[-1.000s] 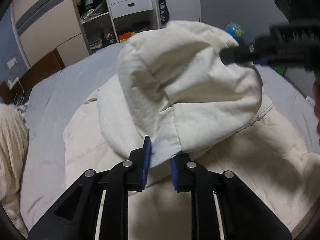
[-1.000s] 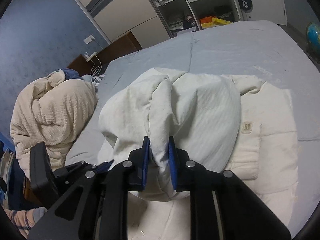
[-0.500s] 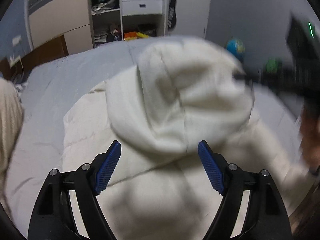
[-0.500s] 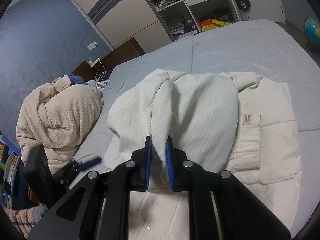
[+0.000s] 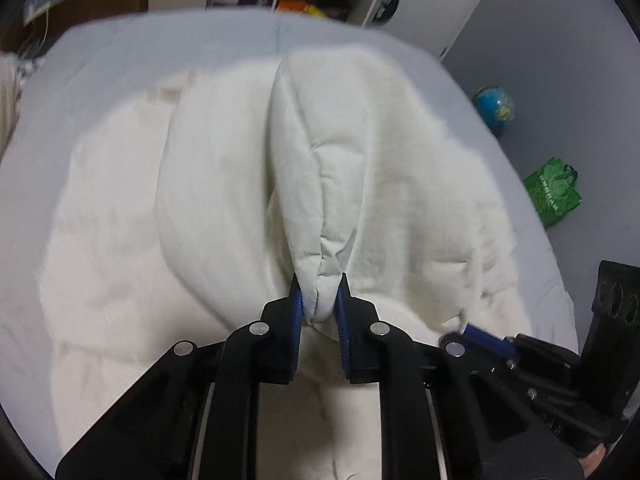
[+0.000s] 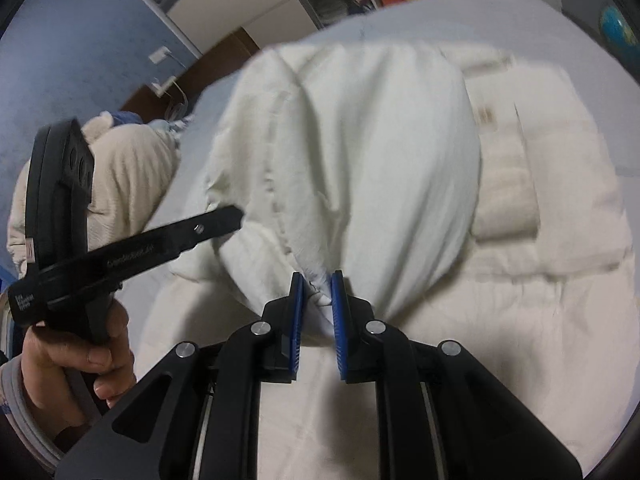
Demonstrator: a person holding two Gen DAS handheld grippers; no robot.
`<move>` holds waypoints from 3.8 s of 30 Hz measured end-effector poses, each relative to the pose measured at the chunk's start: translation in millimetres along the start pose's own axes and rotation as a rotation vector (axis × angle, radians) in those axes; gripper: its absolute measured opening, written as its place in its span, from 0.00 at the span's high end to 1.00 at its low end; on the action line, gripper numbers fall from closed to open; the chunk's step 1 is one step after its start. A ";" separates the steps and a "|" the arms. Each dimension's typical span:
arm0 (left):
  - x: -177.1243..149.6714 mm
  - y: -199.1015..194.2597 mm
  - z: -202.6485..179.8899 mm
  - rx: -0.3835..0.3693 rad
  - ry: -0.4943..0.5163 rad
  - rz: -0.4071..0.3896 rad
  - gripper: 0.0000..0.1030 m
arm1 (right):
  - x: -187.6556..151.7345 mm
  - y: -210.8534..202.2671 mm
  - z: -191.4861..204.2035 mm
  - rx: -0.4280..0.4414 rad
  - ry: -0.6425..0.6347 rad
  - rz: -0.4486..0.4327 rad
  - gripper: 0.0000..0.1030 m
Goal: Fold large clothes
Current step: 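Hold the hood with both grippers and fold it down onto the jacket body, then open both grippers to release the folded hood, then move both grippers to the jacket hem and grasp it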
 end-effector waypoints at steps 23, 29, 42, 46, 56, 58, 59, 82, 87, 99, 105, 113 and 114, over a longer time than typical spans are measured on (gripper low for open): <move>-32.6 9.9 26.9 -0.097 -0.061 0.010 0.75 | 15.6 -18.2 37.7 0.037 -0.066 -0.065 0.48; -39.2 7.2 37.8 -0.099 -0.067 0.008 0.74 | 40.0 15.5 53.0 -0.107 -0.136 0.036 0.76; -55.6 18.4 25.8 -0.051 0.031 0.009 0.70 | -23.0 11.5 -32.1 0.002 0.102 -0.019 0.84; -51.2 27.9 19.4 -0.008 0.069 0.056 0.70 | -17.8 20.6 -41.8 -0.001 0.124 -0.003 0.84; -36.0 14.5 13.9 0.011 0.042 0.113 0.70 | 2.1 35.9 -19.7 -0.084 0.141 0.057 0.81; -45.3 0.3 17.6 -0.025 0.051 0.089 0.65 | -0.6 21.9 -14.5 -0.044 0.126 0.035 0.80; -45.3 -4.1 17.0 -0.038 0.058 0.085 0.57 | 1.1 21.6 -7.1 -0.026 0.119 0.026 0.78; -177.1 -109.3 197.3 0.160 -0.175 0.189 0.20 | -104.2 -173.3 -105.2 -0.179 0.229 -0.002 0.37; -183.1 -109.0 188.8 0.141 -0.176 0.203 0.16 | -118.4 -177.4 -117.5 -0.178 0.287 -0.006 0.37; -196.1 -89.0 174.0 0.075 -0.168 0.291 0.16 | -140.2 -179.4 -136.9 -0.081 0.432 -0.013 0.37; -197.3 -81.9 149.9 0.134 -0.117 0.300 0.16 | -144.3 -174.7 -135.9 -0.029 0.441 0.014 0.37; -198.8 -79.4 140.5 0.159 -0.093 0.295 0.15 | -146.7 -169.6 -132.5 0.000 0.434 0.046 0.37; -199.0 -79.4 140.2 0.160 -0.093 0.295 0.15 | -147.0 -169.6 -131.9 0.001 0.431 0.046 0.37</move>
Point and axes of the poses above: each gripper's, at about its wrist camera, not at the fingertips, and y roughly the way its jaws point, z to its left, x to its top, the point moved 1 cm from there along y, roughly the way its jaws point, and after that the axes turned 9 degrees about x, right-handed, at the moved point
